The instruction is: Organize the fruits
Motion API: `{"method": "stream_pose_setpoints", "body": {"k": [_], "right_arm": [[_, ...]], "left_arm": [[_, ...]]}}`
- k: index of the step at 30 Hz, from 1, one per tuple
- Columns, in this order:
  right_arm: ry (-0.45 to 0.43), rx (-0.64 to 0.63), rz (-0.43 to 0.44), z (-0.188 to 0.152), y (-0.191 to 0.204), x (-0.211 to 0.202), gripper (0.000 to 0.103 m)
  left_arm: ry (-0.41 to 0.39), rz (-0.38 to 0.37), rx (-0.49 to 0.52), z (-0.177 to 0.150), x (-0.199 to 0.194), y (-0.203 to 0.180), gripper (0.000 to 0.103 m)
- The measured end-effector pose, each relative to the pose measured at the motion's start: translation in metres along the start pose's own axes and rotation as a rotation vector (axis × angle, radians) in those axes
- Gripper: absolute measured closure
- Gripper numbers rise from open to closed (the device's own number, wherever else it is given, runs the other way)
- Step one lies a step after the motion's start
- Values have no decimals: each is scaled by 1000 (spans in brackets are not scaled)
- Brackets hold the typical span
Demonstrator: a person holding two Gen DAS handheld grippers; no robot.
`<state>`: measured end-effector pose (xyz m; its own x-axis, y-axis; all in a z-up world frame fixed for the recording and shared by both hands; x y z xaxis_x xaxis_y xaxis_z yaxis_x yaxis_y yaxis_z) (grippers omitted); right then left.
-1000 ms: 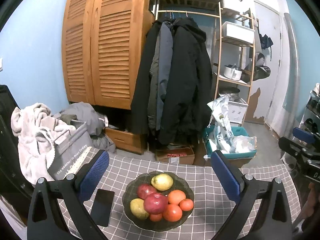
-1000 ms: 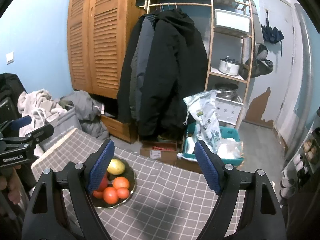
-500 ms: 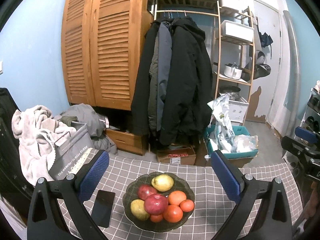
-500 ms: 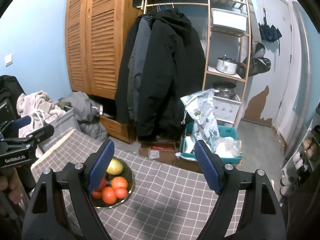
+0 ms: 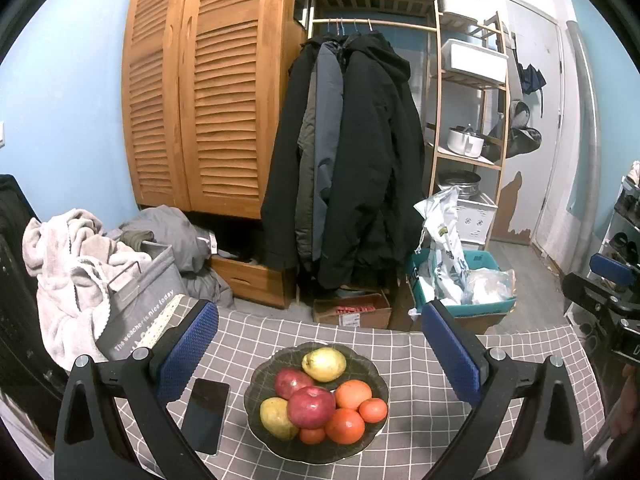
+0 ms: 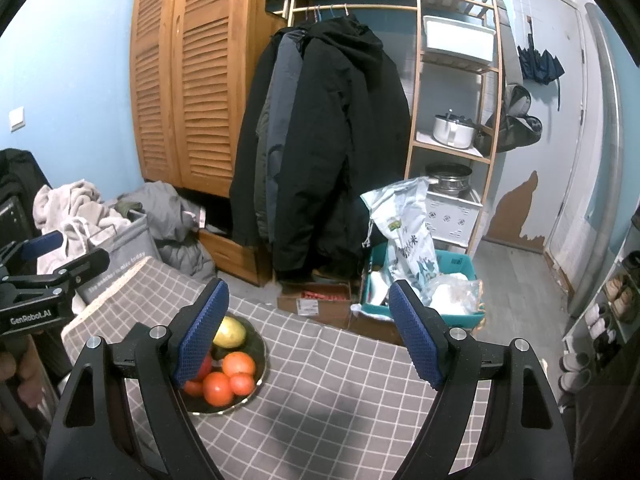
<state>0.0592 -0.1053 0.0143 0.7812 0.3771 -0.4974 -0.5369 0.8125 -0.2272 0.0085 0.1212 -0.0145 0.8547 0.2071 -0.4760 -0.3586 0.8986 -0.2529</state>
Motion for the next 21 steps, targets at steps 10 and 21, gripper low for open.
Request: {"method": "stream_pose_setpoints", "body": {"k": [10,21], "right_arm": [[1,0,-1,0,0,1,22],[2,-4,-2,-1,-2,1,22]], "left_arm": [[0,-2,-7,1,1,0,1],[-8,3,-12,-1,-1,1,1]]}}
Point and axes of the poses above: each gripper's, at about its wrist camera, not at the fingertips, and x roughly the way its jaws point, y to its left, z to its top, the point moved 5 cm from there along x, roughly the way its jaws point, and after that the axes turned 14 degrees about -x, right-handed, at the moved point
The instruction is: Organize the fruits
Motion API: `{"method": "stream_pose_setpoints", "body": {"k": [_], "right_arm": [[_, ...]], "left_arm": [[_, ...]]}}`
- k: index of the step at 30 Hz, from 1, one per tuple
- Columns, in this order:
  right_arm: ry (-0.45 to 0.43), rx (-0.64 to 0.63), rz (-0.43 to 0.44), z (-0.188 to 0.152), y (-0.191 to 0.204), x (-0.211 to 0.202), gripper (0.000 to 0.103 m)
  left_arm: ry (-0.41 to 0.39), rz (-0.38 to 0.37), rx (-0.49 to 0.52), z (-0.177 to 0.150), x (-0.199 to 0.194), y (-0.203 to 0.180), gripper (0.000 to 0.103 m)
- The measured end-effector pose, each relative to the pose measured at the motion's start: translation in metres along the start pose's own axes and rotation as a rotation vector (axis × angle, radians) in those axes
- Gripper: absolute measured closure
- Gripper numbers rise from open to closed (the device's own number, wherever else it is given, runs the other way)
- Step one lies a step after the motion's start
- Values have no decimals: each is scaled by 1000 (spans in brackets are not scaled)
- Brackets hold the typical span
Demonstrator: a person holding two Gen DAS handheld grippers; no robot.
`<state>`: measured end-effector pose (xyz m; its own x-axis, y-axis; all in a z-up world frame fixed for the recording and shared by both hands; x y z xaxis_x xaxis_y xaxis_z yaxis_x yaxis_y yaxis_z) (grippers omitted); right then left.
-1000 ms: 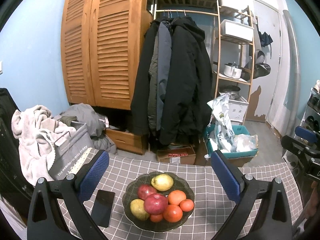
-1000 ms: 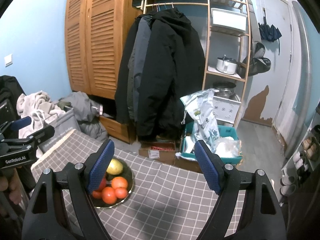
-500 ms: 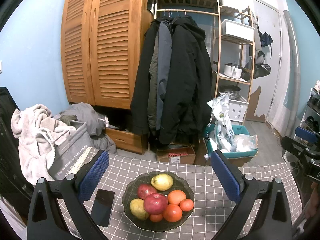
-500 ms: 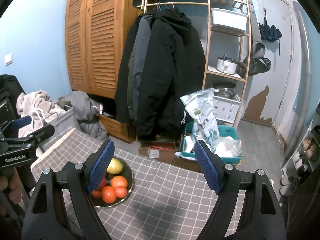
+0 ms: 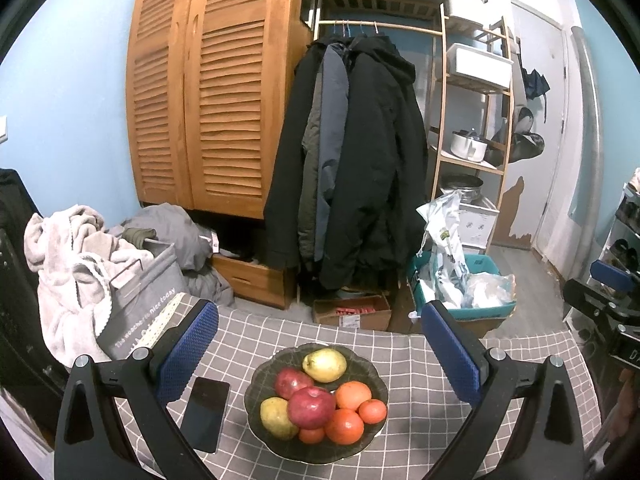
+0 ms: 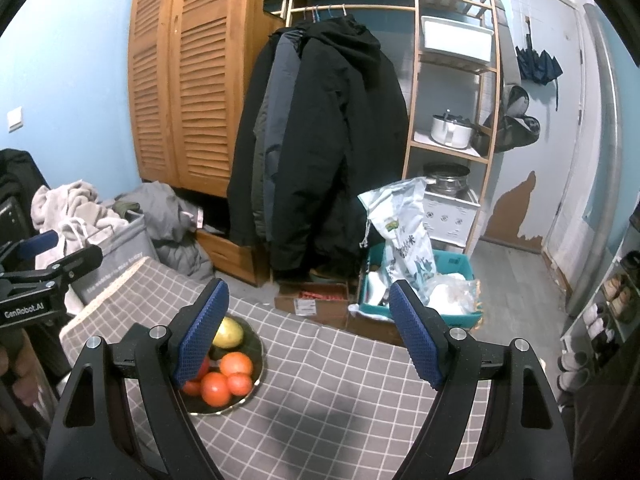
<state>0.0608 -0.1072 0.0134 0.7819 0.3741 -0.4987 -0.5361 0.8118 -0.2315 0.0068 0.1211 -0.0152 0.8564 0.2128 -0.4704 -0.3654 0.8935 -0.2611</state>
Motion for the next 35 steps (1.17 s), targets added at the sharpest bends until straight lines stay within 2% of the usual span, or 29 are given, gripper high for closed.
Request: {"method": "stream_pose_setpoints", "body": {"k": [12,20,35], "right_arm": [[1,2,-1,0,0,0,22],[0,2,-1,1,2,0,22],[2,0,-1,1,2,0,22]], "left_arm": [[16,-3,-11,0,-5,-4,1],[-19,39,51,-1,-9,-13,1],[-40,45,33,5,-12,-10,1]]}}
Point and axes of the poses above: each gripper's, at about its wrist camera, not at the fingertips, and x roughly the way its jaws point, y to its left, z to its top, the point moved 5 cm from there along x, roughly the way its jaws point, and after that the axes turned 14 degrees about -x, right-handed, at the moved point
